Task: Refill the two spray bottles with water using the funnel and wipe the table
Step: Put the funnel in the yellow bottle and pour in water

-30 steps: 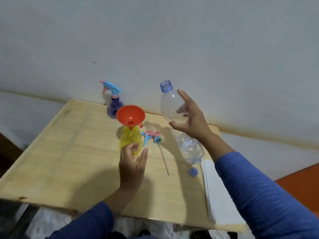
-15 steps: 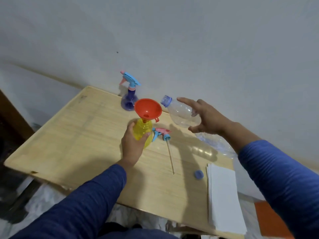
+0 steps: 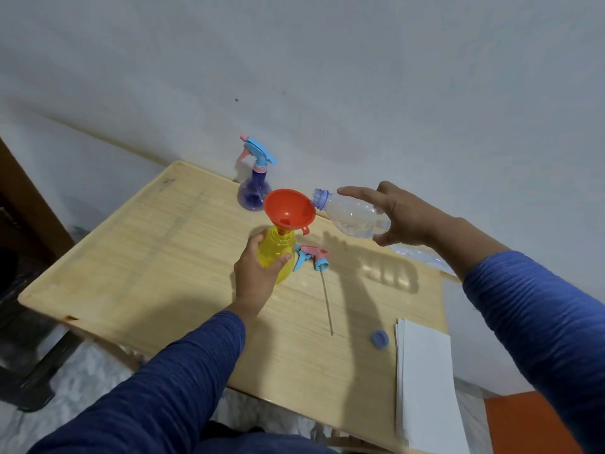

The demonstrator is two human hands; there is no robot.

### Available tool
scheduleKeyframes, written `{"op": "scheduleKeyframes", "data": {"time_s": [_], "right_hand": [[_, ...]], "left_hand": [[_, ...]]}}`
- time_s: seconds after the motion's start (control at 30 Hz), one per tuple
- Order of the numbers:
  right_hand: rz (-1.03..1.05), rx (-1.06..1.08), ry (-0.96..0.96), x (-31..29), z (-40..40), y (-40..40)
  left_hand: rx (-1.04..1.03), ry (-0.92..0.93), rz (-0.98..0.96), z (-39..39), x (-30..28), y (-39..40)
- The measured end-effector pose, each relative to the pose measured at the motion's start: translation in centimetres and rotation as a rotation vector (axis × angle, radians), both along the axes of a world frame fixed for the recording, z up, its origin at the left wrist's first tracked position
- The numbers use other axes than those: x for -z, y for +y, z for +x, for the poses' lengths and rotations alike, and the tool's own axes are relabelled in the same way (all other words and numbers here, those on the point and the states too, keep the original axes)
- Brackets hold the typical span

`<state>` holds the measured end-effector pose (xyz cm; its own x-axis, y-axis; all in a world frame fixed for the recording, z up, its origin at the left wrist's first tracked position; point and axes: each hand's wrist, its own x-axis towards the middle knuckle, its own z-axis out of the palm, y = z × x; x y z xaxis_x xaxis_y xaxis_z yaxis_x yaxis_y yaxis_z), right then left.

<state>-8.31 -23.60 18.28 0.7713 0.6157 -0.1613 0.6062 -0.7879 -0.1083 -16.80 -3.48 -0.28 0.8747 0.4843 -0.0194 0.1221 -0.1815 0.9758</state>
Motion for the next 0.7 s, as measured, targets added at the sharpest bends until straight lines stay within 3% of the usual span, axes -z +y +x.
{"op": "scheduleKeyframes", "data": {"time_s": [0.7], "right_hand": [[-0.159, -0.066, -0.084, -0.92, 0.58, 1.0]], "left_hand": [[0.002, 0.039, -0.009, 0.07, -0.39, 0.0]]}}
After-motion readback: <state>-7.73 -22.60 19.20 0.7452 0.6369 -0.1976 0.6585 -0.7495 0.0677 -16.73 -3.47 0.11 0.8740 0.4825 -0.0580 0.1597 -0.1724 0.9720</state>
